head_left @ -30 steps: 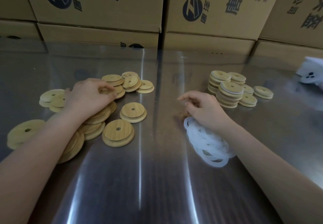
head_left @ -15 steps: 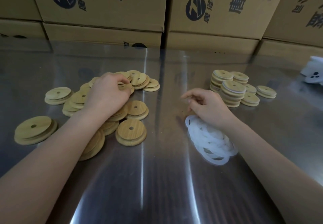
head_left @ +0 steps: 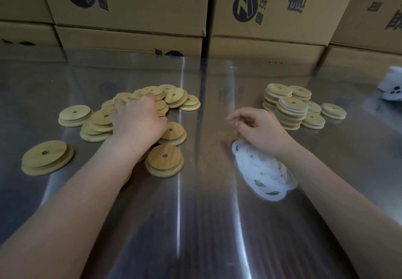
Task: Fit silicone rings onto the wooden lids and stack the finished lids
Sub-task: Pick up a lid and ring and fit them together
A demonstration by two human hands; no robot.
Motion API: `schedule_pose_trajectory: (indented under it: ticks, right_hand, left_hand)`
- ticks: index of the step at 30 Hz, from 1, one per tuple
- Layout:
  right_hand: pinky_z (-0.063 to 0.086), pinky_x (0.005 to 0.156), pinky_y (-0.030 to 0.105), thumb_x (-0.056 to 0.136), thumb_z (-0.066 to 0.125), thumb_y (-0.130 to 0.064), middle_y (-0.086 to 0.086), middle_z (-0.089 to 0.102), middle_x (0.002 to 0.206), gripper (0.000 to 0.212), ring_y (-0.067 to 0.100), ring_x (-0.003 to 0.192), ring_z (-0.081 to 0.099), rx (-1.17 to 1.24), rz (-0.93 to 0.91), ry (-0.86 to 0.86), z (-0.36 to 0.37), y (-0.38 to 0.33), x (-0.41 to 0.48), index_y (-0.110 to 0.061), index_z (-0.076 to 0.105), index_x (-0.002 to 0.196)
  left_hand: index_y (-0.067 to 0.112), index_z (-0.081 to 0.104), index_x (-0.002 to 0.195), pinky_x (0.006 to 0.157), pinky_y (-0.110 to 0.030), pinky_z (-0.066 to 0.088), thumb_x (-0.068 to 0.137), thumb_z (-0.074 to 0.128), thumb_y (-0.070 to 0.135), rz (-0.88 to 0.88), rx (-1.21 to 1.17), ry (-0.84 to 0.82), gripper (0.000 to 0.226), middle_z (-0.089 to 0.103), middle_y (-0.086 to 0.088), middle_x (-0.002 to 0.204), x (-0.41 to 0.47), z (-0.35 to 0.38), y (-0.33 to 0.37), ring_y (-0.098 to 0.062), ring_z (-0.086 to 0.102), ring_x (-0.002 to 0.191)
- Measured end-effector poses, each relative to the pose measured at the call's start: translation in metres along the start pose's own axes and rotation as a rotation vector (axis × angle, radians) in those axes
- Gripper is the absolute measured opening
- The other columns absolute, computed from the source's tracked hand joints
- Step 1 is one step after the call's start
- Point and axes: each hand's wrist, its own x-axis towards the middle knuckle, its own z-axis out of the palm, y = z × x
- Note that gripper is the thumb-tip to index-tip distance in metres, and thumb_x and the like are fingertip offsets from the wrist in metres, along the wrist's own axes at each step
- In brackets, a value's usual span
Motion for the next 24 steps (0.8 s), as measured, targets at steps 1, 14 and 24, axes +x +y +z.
schedule_pose_trajectory:
  ticks: [1,14,24]
  right_hand:
    - [0.046,0.069,0.011,0.096,0.054,-0.009,-0.008,0.068,0.075,0.024,0.004,0.075,0.063,-0.004,-0.002,0.0,0.0,0.0,0.0,-0.025,0.07,0.104]
    - [0.046,0.066,0.012,0.085,0.06,-0.018,-0.015,0.07,0.087,0.025,-0.005,0.078,0.061,-0.116,0.088,-0.179,-0.019,0.0,0.002,-0.037,0.073,0.075]
    - [0.042,0.059,0.007,0.08,0.076,-0.02,-0.021,0.065,0.078,0.015,-0.006,0.068,0.059,-0.1,0.066,-0.293,-0.019,0.001,0.003,-0.034,0.075,0.074]
  left_hand:
    - [0.021,0.055,0.124,0.093,-0.045,0.036,0.085,0.068,0.036,0.001,0.0,0.015,0.044,0.061,-0.012,0.116,-0.001,0.002,0.0,-0.042,0.042,0.12]
    - [0.029,0.053,0.133,0.085,-0.009,0.036,0.076,0.08,0.011,0.205,-0.534,0.269,0.066,0.039,0.0,0.128,-0.02,0.007,0.007,-0.014,0.044,0.103]
    - [0.035,0.051,0.131,0.086,-0.008,0.04,0.073,0.076,-0.007,0.178,-1.025,-0.049,0.075,0.049,0.009,0.13,-0.036,0.009,0.022,-0.001,0.049,0.116]
